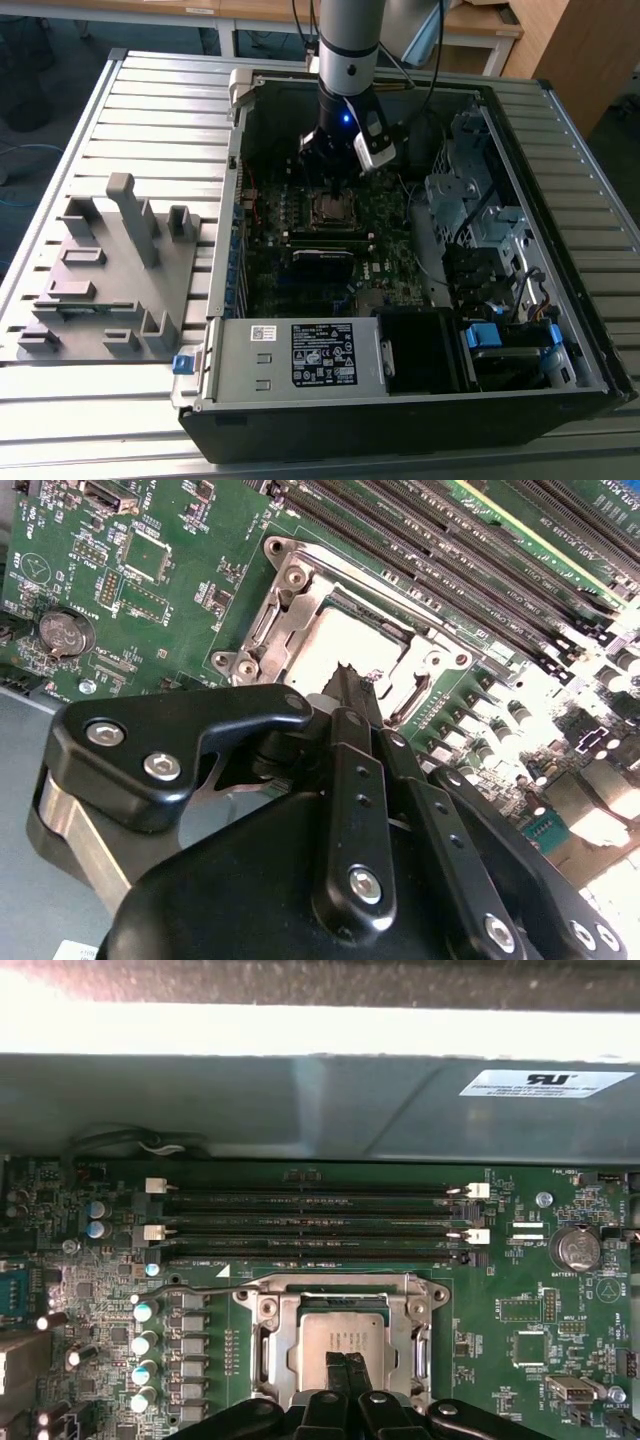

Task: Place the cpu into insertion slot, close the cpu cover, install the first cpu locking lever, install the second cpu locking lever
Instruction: 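Install the first cpu locking lever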

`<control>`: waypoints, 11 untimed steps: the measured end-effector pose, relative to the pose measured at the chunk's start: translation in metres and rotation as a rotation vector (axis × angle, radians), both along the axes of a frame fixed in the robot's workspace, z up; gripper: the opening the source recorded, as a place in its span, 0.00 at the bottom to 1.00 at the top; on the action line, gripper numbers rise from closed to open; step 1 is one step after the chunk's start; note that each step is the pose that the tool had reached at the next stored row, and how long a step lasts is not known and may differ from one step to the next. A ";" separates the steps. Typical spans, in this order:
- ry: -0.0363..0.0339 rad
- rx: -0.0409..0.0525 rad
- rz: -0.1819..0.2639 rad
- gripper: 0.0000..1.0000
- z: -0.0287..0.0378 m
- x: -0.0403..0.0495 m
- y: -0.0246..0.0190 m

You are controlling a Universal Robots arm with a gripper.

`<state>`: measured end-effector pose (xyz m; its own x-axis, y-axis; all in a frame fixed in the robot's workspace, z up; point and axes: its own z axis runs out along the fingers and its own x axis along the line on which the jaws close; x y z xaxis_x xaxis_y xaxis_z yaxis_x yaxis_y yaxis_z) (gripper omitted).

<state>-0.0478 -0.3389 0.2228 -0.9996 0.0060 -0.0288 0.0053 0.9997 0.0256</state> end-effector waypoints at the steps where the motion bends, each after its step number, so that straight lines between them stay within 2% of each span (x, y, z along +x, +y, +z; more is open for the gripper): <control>1: 0.0000 0.0000 0.000 0.10 0.0007 0.0000 0.0000; 11: 0.0000 0.0000 0.000 0.10 0.0100 0.0000 0.0000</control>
<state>-0.0479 -0.3389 0.2328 -0.9996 0.0060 -0.0288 0.0053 0.9997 0.0256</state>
